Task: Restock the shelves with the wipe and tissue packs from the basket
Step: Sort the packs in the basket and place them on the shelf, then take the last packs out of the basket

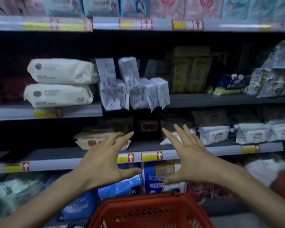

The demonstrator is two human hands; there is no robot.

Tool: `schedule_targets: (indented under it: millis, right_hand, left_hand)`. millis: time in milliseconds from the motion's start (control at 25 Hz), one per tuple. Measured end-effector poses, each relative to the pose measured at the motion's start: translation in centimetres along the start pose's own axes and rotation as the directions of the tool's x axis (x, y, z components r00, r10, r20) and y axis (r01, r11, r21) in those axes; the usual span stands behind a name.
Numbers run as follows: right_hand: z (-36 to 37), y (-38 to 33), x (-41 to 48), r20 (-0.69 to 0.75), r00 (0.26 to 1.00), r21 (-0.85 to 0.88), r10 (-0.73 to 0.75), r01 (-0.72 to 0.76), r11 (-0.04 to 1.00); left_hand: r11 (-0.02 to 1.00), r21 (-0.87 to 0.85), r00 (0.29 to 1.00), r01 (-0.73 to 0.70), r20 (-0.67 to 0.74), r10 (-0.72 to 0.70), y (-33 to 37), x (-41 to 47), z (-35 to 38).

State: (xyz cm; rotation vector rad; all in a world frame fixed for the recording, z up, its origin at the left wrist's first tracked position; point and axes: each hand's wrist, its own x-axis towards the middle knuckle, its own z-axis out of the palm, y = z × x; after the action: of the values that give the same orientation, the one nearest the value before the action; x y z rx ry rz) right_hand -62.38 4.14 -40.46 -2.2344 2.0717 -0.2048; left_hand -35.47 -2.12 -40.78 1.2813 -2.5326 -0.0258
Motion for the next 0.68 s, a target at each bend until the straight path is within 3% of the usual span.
schedule_targets:
  millis: [200, 400, 480, 680]
  right_hand:
    - [10.1, 1.9, -0.5, 0.294, 0.956, 0.007, 0.004, -0.007, 1.0]
    - [22.5, 4.3, 0.3, 0.578, 0.814, -0.061, 0.048, -0.015, 0.998]
    - [26.8, 5.3, 0.2, 0.665, 0.743, -0.084, 0.071, -0.02, 0.996]
    - [33.9, 8.6, -1.7, 0.77, 0.625, -0.156, 0.125, -0.006, 0.988]
  left_hand:
    - [0.993, -0.053, 0.974, 0.101, 0.207, -0.088, -3.0, -2.1, 9.4]
    - [0.962, -0.126, 0.903, 0.242, 0.393, -0.175, -6.5, -4.4, 20.8]
    - [0.955, -0.127, 0.856, 0.266, 0.486, -0.174, -7.5, -5.7, 25.2]
    - [0.974, 0.074, 0.68, 0.213, 0.705, -0.202, -8.9, -8.8, 33.5]
